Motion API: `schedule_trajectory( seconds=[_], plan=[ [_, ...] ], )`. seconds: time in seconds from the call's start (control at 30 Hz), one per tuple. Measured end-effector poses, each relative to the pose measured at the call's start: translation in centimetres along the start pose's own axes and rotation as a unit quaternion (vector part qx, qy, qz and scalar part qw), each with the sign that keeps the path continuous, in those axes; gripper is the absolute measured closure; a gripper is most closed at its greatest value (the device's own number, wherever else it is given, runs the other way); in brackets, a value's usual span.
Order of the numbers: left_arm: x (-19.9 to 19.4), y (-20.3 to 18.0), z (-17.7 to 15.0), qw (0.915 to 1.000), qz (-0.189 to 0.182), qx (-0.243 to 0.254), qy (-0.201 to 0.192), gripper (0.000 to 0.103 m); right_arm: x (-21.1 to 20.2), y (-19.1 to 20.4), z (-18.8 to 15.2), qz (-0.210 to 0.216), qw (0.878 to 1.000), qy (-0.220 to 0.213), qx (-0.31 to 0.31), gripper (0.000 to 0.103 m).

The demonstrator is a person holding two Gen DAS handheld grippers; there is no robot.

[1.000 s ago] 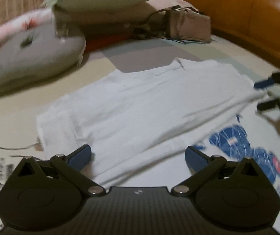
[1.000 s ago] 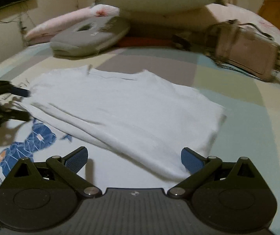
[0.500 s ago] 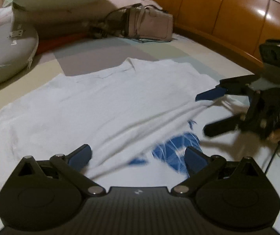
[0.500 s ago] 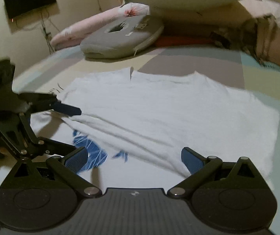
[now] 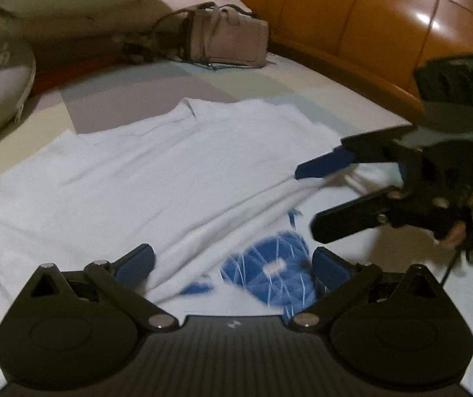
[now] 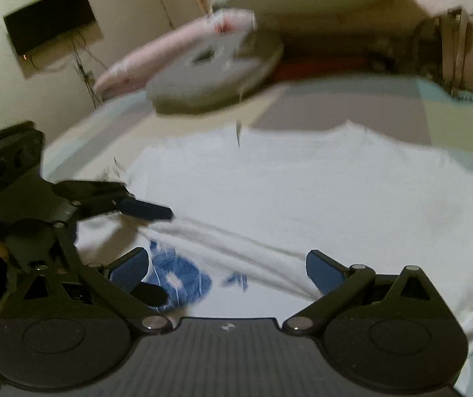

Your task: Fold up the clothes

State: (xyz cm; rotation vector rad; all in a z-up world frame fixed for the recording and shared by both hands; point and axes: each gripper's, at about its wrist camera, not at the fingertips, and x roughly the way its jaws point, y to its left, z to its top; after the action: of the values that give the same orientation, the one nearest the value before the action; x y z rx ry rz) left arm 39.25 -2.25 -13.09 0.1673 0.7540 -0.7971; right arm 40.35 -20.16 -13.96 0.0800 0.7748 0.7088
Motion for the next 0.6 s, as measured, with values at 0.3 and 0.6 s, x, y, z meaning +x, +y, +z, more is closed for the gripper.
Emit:
schedule_trajectory(
  seconds=[0.3,0.6],
  plan=[
    [-1.3,-1.8,0.2,0.9989,0.023,0.035,0.019,0.002,-2.6,0.0,-0.4,0.003,0.999,-0.005,0.044,0.0],
    [-9.0,-5.2,-0.8,0.9927,0.1,0.062,0.026,0.002,-9.7,4.5,-2.6,-0.097,0.995,0.004,-0.02,0.0]
  ],
)
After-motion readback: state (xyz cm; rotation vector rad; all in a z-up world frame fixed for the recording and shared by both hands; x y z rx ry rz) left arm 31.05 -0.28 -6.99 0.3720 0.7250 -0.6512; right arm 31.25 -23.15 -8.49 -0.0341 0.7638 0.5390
